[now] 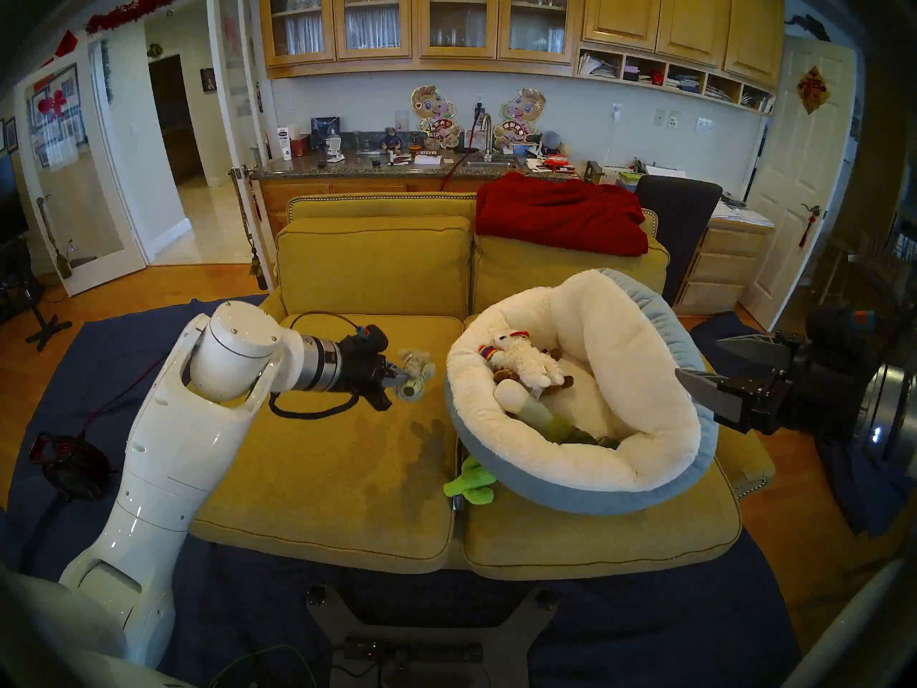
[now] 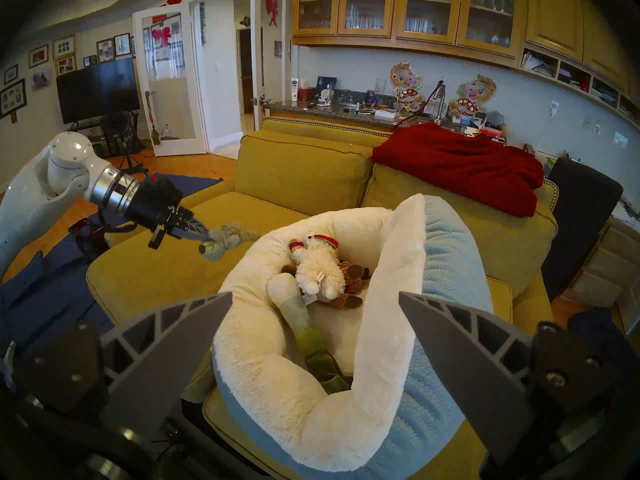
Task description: Put toys into dog bed
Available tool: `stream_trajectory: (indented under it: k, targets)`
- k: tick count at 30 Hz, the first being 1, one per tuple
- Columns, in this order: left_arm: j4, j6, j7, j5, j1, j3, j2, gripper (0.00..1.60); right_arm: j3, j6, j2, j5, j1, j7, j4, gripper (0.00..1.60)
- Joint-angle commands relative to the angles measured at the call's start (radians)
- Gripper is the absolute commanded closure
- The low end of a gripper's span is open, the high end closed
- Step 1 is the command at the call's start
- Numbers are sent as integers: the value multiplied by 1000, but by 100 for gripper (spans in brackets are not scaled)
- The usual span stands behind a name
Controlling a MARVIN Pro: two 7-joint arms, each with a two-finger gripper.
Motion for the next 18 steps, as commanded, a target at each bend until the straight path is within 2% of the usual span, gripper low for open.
stream_trajectory:
  k: [1,2,3,5,8,9,10,11,12,18]
  targets:
    - [-93,-5,10,-10,-122,11,-89,160,8,-1,2,-1,3,-1,0,0]
    - [-109,-13,15,-14,-105,11,-105,160,8,-1,2,-1,3,-1,0,0]
    - [-108,-4,10,-12,-136,28,-114,160,8,-1,2,-1,3,-1,0,0]
    - [-119,-4,10,-18,-136,43,-142,160,8,-1,2,-1,3,-1,0,0]
    - [-105,-5,10,-23,-154,86,-166,160,9,-1,2,-1,3,0,0,0]
    - [-75,-1,3,-17,-189,108,-184,160,9,-1,2,-1,3,0,0,0]
    - [-83,-11,16,-16,-166,119,-183,160,9,-1,2,-1,3,0,0,0]
    - [-51,-11,12,-4,-193,136,-206,160,9,-1,3,-1,3,0,0,0]
    - [-50,-22,26,-5,-181,150,-202,160,9,-1,3,-1,3,0,0,0]
    - [95,-66,39,13,-241,202,-277,160,9,-1,3,-1,3,0,0,0]
